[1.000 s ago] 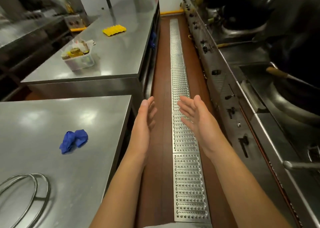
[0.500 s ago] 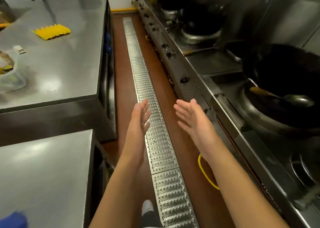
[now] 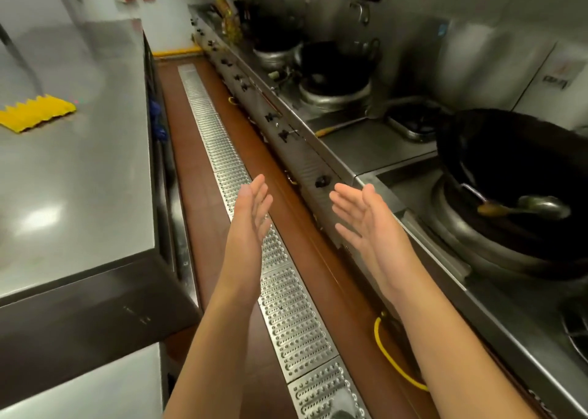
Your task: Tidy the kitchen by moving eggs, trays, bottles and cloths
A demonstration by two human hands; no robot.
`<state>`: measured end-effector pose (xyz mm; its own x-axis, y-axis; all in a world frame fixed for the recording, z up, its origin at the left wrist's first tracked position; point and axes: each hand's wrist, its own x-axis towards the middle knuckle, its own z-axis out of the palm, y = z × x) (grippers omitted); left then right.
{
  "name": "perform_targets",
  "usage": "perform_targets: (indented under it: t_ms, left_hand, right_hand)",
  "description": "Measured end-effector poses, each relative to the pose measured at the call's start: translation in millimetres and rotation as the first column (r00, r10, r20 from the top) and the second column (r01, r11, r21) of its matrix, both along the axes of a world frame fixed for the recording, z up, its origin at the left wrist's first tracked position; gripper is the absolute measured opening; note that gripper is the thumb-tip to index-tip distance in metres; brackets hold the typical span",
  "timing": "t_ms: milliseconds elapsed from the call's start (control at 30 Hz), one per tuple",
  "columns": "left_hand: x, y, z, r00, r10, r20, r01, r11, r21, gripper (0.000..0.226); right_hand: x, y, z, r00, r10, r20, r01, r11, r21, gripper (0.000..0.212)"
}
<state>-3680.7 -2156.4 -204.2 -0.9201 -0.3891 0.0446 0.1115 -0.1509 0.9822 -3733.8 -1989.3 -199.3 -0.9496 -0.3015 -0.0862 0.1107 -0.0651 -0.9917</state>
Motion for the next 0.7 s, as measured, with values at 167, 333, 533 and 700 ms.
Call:
perform_targets:
  t_ms: [167, 333, 533, 700]
  left_hand:
    - [-28.7, -32.9, -6.4, 1.000, 0.026, 0.012, -0.026, 1.000, 0.003, 0.073]
    - [-69.4, -73.4, -8.8, 0.993, 0.105, 0.043, -0.106, 0.994, -0.002, 0.071]
    - [-156.6, -119.0, 31.7, 0.977, 0.209, -0.045, -0.212, 0.976, -0.058, 0.050]
    - [-231.1, -133.0, 43.9, 0.970, 0.232, -0.071, -0.237, 0.969, -0.075, 0.048]
  right_hand:
    - [-31.4, -38.0, -1.6, 0.997, 0.079, 0.011, -0.078, 0.996, -0.035, 0.070]
    - [-81.7, -84.0, -3.6, 0.985, 0.166, 0.046, -0.162, 0.984, -0.068, 0.074]
    - [-181.9, -142.3, 22.9, 0.971, 0.238, -0.023, -0.239, 0.963, -0.125, 0.057]
    - [-255.0, -167.8, 36.3, 0.950, 0.301, -0.089, -0.312, 0.935, -0.168, 0.065]
